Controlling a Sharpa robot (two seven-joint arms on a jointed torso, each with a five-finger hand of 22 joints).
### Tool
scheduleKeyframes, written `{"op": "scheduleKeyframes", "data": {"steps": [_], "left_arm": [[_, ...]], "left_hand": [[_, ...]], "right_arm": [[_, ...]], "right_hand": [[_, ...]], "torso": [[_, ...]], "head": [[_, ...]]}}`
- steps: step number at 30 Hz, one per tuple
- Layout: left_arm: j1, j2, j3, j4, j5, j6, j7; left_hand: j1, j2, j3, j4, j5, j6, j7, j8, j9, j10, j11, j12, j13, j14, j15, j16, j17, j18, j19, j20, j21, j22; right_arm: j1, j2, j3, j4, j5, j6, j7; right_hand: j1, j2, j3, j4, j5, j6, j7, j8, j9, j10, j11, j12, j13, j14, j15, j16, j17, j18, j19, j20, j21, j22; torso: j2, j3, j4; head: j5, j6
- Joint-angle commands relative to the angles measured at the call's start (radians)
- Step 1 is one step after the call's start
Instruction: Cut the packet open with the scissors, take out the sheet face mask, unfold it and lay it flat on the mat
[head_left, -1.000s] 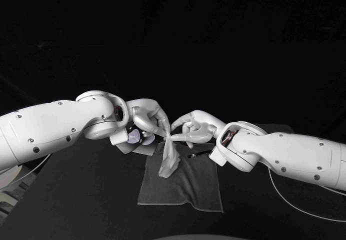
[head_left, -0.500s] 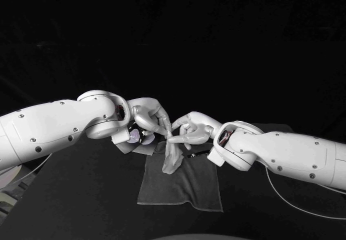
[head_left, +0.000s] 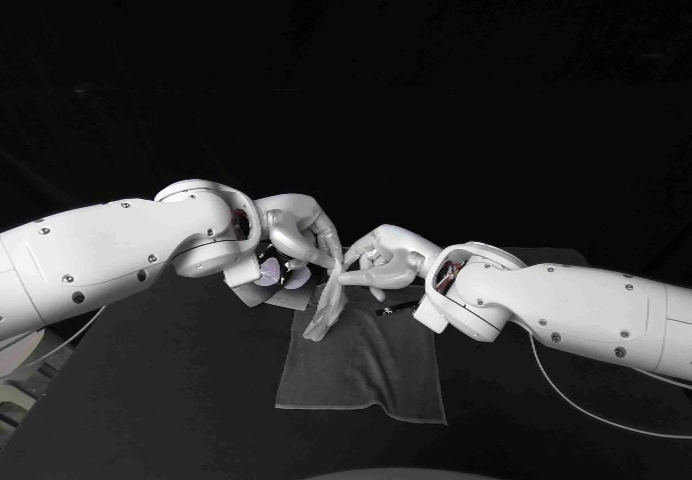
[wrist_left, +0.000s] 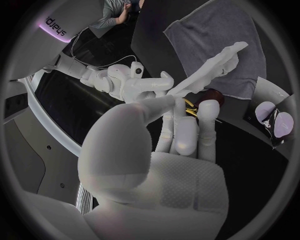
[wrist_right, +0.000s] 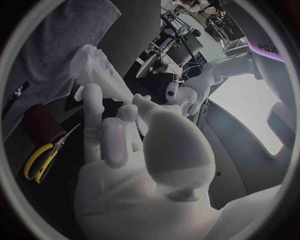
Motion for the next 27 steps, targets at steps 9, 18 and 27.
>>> {"op": "scheduleKeyframes", "data": {"steps": [9,18,27], "left_arm": [[0.003,0.001,0.001,0.002,0.015,-0.005,0.001],[0.003,-0.002,0.001,0.005,0.020,-0.024,-0.001],[0.003,-0.020,0.001,0.002,0.045,-0.121,0.025]], "left_hand": [[-0.003,0.010,0.006,-0.003,0.003,0.006,0.001,0.003,0.042,-0.001,-0.008,0.005,0.002,0.007,-0.003,0.007,0.001,-0.008,0.008,-0.004,0.004,0.001],[-0.007,0.009,0.008,-0.001,0.003,0.005,0.003,0.003,0.044,-0.001,-0.007,0.006,0.002,0.013,-0.003,0.011,0.015,-0.008,0.008,-0.004,0.003,0.000],[-0.064,-0.035,-0.135,0.080,0.005,-0.158,0.046,-0.093,0.020,-0.107,0.055,-0.087,-0.047,-0.261,0.056,-0.174,-0.391,0.015,-0.156,0.046,-0.227,-0.163]], "right_arm": [[-0.002,0.009,0.001,-0.006,-0.009,-0.045,-0.004],[-0.002,0.004,0.001,-0.006,-0.006,-0.079,-0.012],[-0.001,-0.020,0.001,0.012,0.010,-0.054,-0.011]], "right_hand": [[0.021,0.076,0.135,-0.028,-0.006,0.057,-0.037,0.084,0.048,0.107,-0.035,0.122,0.106,0.057,-0.032,0.067,0.068,-0.022,0.061,-0.030,0.161,0.066],[-0.006,0.062,0.186,-0.036,-0.006,0.052,-0.041,0.113,0.067,0.126,-0.039,0.142,0.128,0.063,-0.035,0.086,0.088,-0.029,0.074,-0.034,0.212,0.092],[-0.012,0.061,0.196,-0.037,-0.006,0.051,-0.041,0.118,0.070,0.128,-0.039,0.142,0.130,0.063,-0.036,0.087,0.089,-0.029,0.074,-0.035,0.216,0.095]], "torso": [[0.000,0.0002,-0.0004],[0.000,0.0004,-0.0010],[0.000,0.0013,-0.0024]], "head": [[-0.001,0.002],[-0.002,0.000],[-0.002,0.003]]}}
